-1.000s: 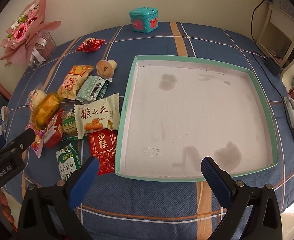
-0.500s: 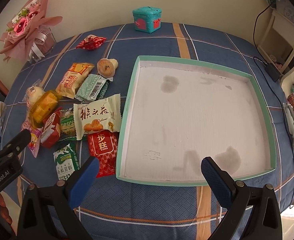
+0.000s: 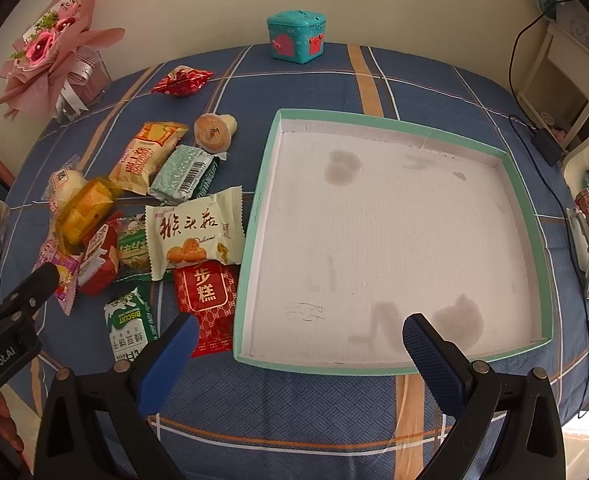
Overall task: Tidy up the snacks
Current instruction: 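Move both tools toward the snack pile beside the white tray, then grasp the pink Swiss roll with left tool while right tool grasps green biscuit pack, then carry both packs into the white tray and open both tools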
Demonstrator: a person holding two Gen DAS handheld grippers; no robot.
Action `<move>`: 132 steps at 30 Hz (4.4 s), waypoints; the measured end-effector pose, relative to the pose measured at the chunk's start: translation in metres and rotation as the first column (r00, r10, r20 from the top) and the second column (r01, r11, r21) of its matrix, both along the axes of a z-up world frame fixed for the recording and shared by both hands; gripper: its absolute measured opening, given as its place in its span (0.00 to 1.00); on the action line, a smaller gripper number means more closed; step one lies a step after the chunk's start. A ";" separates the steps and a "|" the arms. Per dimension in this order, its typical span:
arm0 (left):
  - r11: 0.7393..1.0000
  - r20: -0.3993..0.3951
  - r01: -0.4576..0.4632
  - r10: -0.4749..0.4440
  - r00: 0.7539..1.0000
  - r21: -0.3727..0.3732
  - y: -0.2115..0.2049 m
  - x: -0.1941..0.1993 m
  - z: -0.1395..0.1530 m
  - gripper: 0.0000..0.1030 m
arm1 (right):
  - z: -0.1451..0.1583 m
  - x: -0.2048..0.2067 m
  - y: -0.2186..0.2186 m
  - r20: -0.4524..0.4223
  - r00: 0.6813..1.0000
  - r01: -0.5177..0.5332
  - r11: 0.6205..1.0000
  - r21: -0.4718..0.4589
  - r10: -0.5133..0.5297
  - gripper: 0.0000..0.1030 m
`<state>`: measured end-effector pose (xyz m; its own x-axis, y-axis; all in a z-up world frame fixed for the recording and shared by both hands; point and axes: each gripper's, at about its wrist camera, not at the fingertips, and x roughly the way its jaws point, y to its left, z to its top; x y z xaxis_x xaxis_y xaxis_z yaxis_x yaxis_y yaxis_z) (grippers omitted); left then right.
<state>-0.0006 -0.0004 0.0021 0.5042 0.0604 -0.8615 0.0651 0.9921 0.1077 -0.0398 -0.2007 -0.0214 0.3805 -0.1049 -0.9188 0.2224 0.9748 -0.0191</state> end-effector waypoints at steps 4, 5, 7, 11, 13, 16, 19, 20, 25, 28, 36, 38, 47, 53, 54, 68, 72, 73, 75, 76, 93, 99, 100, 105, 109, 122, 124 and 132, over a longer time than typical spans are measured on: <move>1.000 -0.003 -0.012 0.012 1.000 -0.010 0.006 0.001 -0.001 1.00 | -0.002 0.002 0.004 -0.007 1.000 -0.002 1.000 -0.002 0.002 1.00; 1.000 -0.005 -0.015 0.015 1.000 -0.012 0.007 0.001 -0.001 1.00 | -0.003 0.002 0.004 -0.010 1.000 -0.003 1.000 -0.002 0.003 1.00; 1.000 -0.008 -0.017 0.017 1.000 -0.017 0.010 0.002 -0.002 1.00 | -0.005 0.003 0.007 -0.014 1.000 -0.007 1.000 -0.002 0.007 1.00; 0.999 -0.006 -0.014 0.014 1.000 -0.031 0.018 0.004 -0.001 1.00 | -0.004 0.006 0.015 -0.001 1.000 -0.030 1.000 0.006 0.030 1.00; 0.999 -0.001 -0.015 0.015 1.000 -0.037 0.024 0.006 -0.001 1.00 | -0.002 0.008 0.022 0.013 0.998 -0.053 0.998 0.021 0.053 1.00; 0.999 -0.002 -0.016 0.016 1.000 -0.047 0.033 0.010 -0.001 1.00 | 0.000 0.012 0.036 0.030 0.995 -0.098 0.995 0.031 0.097 1.00; 0.998 -0.018 -0.018 0.017 1.000 -0.061 0.044 0.015 -0.006 1.00 | -0.001 0.016 0.052 0.034 0.989 -0.143 0.989 0.047 0.142 1.00; 0.998 -0.027 -0.016 0.014 1.000 -0.060 0.047 0.017 -0.008 1.00 | -0.002 0.017 0.057 0.031 0.987 -0.158 0.986 0.056 0.157 0.99; 0.998 -0.082 -0.012 0.007 0.997 -0.063 0.058 0.028 -0.022 1.00 | -0.010 0.021 0.080 0.009 0.976 -0.219 0.974 0.060 0.219 0.99; 0.994 -0.116 -0.028 0.016 0.993 -0.101 0.065 0.035 -0.030 1.00 | -0.016 0.023 0.089 -0.011 0.970 -0.241 0.967 0.084 0.242 0.96; 0.991 -0.174 -0.057 0.036 0.984 -0.121 0.075 0.055 -0.045 1.00 | -0.034 0.027 0.110 -0.075 0.954 -0.282 0.952 0.117 0.291 0.93; 0.987 -0.181 -0.084 0.058 0.982 -0.137 0.079 0.059 -0.048 1.00 | -0.037 0.028 0.114 -0.085 0.951 -0.288 0.951 0.113 0.298 0.93; 0.969 -0.228 -0.180 0.140 0.964 -0.167 0.084 0.079 -0.062 1.00 | -0.046 0.031 0.126 -0.107 0.948 -0.288 0.951 0.108 0.299 0.93; 0.972 -0.257 -0.181 0.139 0.956 -0.150 0.088 0.073 -0.075 1.00 | -0.055 0.034 0.121 -0.124 0.946 -0.287 0.952 0.105 0.299 0.93; 0.971 -0.264 -0.185 0.141 0.954 -0.150 0.091 0.071 -0.077 1.00 | -0.055 0.035 0.120 -0.125 0.946 -0.286 0.953 0.105 0.298 0.93; 0.969 -0.240 -0.187 0.146 0.960 -0.161 0.132 0.056 -0.085 0.89 | -0.058 0.029 0.108 -0.138 0.948 -0.274 0.956 0.108 0.288 0.76; 0.975 -0.229 -0.146 0.105 0.968 -0.166 0.123 0.059 -0.084 0.77 | -0.056 0.028 0.115 -0.136 0.943 -0.288 0.950 0.121 0.304 0.65; 0.976 -0.230 -0.140 0.099 0.968 -0.168 0.120 0.061 -0.084 0.75 | -0.056 0.028 0.116 -0.137 0.941 -0.292 0.948 0.126 0.308 0.59; 0.978 -0.234 -0.133 0.093 0.968 -0.161 0.109 0.064 -0.085 0.74 | -0.058 0.027 0.117 -0.140 0.939 -0.295 0.945 0.141 0.314 0.51; 0.978 -0.236 -0.134 0.094 0.967 -0.158 0.108 0.064 -0.086 0.72 | -0.058 0.027 0.118 -0.141 0.938 -0.298 0.944 0.144 0.317 0.45; 0.972 -0.205 -0.166 0.130 0.970 -0.168 0.098 0.024 -0.063 0.40 | -0.043 0.018 0.111 -0.098 0.945 -0.289 0.939 0.188 0.311 0.41; 0.968 -0.177 -0.163 0.129 0.976 -0.191 0.085 0.014 -0.040 0.40 | -0.025 0.016 0.099 -0.056 0.953 -0.278 0.933 0.229 0.297 0.41; 0.968 -0.171 -0.160 0.127 0.977 -0.196 0.085 0.012 -0.034 0.40 | -0.021 0.015 0.096 -0.044 0.955 -0.277 0.931 0.237 0.295 0.41; 0.967 -0.126 -0.147 0.123 0.984 -0.206 0.077 0.010 -0.012 0.40 | -0.007 0.009 0.082 0.000 0.964 -0.258 0.934 0.248 0.266 0.41; 0.971 -0.098 -0.114 0.095 0.991 -0.209 0.058 0.012 0.003 0.40 | 0.001 0.011 0.068 0.009 0.973 -0.225 0.941 0.254 0.231 0.41; 0.981 -0.104 0.046 -0.066 0.992 -0.190 -0.049 0.025 0.020 0.40 | 0.019 0.008 -0.026 0.051 0.997 0.048 0.982 0.183 -0.058 0.41; 0.979 -0.111 0.069 -0.091 0.990 -0.193 -0.067 0.026 0.018 0.40 | 0.023 0.005 -0.045 0.061 0.992 0.096 0.977 0.191 -0.110 0.41; 0.970 -0.125 0.137 -0.164 0.978 -0.202 -0.125 0.033 0.009 0.40 | 0.026 0.002 -0.107 0.047 0.960 0.264 0.948 0.180 -0.276 0.42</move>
